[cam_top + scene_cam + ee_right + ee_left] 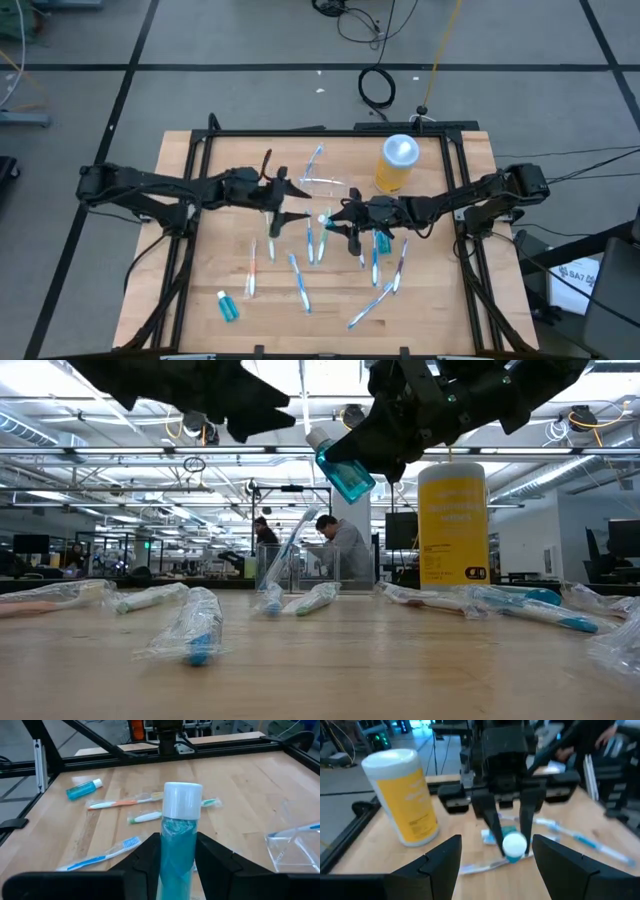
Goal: Pick & Place toothbrushing station
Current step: Put the blue mouthwash into the middle compartment of the transparent organizer
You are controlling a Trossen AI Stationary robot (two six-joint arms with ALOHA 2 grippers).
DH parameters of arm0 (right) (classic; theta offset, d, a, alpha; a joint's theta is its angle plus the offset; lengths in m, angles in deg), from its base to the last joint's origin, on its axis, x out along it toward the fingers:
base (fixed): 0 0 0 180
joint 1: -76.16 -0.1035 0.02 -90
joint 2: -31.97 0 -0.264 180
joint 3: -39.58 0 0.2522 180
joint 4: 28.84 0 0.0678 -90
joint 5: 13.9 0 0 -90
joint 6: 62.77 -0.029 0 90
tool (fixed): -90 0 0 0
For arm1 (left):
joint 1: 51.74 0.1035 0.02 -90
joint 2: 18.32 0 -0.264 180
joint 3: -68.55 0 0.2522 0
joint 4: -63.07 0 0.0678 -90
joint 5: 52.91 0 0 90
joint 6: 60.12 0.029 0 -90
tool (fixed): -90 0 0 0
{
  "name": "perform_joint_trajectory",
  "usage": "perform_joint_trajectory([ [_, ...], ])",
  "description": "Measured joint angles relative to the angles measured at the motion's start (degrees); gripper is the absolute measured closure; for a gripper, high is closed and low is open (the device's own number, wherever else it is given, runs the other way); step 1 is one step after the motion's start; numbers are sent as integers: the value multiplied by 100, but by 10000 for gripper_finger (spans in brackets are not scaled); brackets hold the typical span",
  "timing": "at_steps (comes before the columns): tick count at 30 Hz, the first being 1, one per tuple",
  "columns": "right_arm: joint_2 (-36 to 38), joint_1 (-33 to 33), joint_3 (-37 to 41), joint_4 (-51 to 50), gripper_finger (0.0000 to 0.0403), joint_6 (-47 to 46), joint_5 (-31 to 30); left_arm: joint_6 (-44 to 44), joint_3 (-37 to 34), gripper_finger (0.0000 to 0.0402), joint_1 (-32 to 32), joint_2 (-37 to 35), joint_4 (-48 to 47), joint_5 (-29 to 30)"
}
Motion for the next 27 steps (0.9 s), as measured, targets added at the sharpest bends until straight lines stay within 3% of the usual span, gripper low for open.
perform_joint_trajectory([
  [4, 0, 2, 0, 35, 302, -6, 0, -497, -14, 151, -115, 611, 641, 7],
  [10, 0, 0, 0, 41, 301, -13, 3, -80, -9, 151, -300, 1264, 1533, 9],
  [27, 0, 0, 0, 221, 301, -13, -1, -96, -2, 151, -391, 1430, 1768, 21],
])
